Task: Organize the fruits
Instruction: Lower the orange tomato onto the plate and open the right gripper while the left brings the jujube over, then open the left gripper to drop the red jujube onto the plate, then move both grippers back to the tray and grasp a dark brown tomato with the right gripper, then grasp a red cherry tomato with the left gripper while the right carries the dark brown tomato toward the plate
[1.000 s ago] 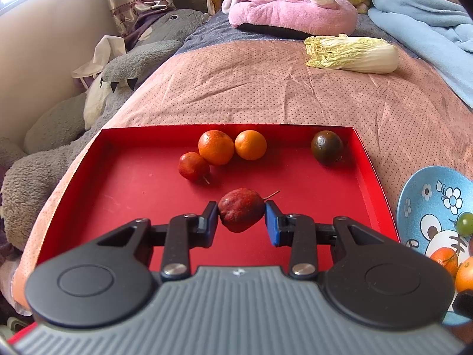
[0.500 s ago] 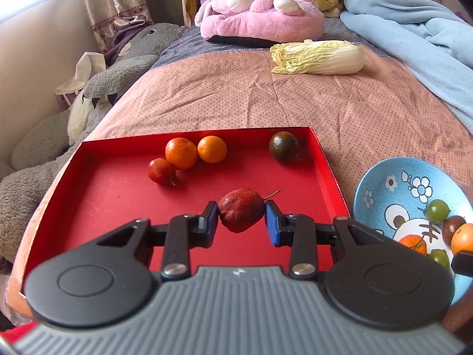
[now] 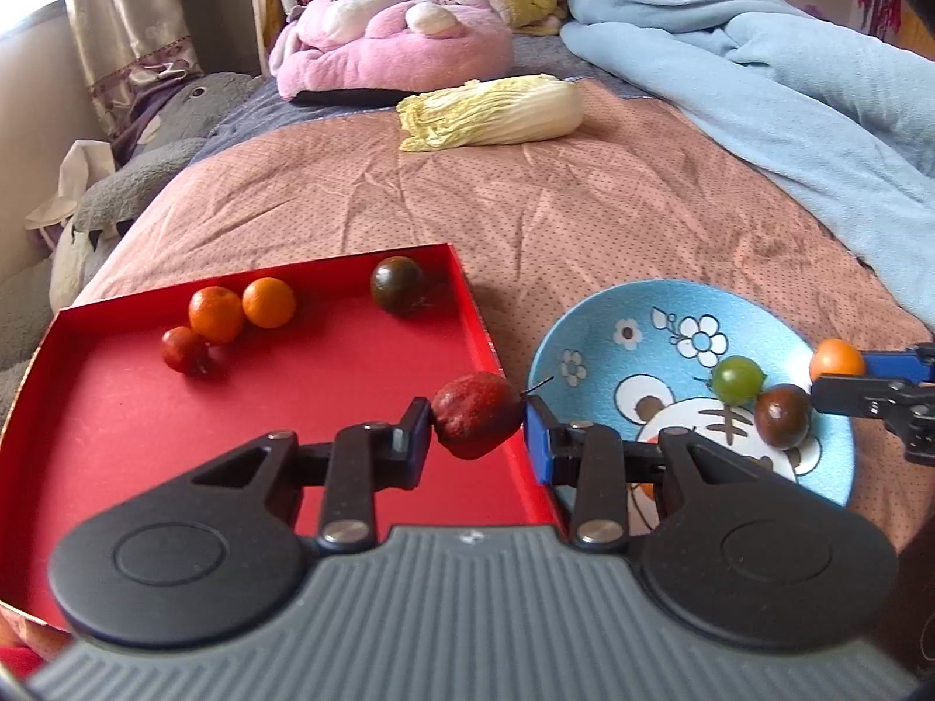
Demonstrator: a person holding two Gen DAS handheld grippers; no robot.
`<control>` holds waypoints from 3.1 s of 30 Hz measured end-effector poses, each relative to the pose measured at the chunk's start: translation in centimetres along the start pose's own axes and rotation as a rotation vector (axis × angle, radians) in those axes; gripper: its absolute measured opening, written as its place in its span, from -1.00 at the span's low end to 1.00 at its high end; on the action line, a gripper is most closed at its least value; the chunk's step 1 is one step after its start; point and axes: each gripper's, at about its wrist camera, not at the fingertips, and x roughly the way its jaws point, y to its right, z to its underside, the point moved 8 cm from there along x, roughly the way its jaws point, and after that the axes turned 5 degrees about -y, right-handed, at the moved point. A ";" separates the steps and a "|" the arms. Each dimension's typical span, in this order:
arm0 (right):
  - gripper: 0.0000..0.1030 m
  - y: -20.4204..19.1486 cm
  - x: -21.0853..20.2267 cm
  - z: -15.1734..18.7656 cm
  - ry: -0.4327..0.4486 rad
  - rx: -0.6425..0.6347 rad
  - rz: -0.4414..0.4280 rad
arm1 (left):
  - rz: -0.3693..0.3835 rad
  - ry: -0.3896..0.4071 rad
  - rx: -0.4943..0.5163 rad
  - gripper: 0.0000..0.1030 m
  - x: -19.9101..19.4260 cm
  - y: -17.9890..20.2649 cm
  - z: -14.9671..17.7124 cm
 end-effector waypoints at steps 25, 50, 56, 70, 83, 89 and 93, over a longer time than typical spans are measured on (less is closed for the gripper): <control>0.30 1.3 -0.3 -2.1 0.093 0.102 0.021 | 0.199 -0.018 0.120 -0.25 1.8 7.2 -1.1; 0.43 -9.4 -0.2 -4.1 0.061 -0.071 -0.125 | -0.061 0.025 -0.114 0.12 -1.1 -7.8 -3.4; 0.43 -13.8 1.9 -5.0 0.040 -0.162 -0.177 | -0.158 -0.011 -0.200 0.12 -0.5 -13.1 -3.1; 0.12 -17.4 13.0 -10.6 -0.051 -0.251 -0.129 | -0.207 -0.078 -0.283 0.12 1.9 -18.9 -2.0; -0.03 -16.6 19.5 -11.7 -0.123 -0.275 -0.065 | -0.199 -0.130 -0.228 0.12 4.8 -17.6 -2.4; -0.20 -16.6 20.0 -11.9 -0.122 -0.288 -0.074 | -0.221 -0.156 -0.246 0.11 6.0 -18.1 -2.5; -0.20 -16.6 18.4 -11.3 -0.113 -0.262 -0.122 | -0.236 -0.168 -0.253 0.10 6.6 -18.4 -2.5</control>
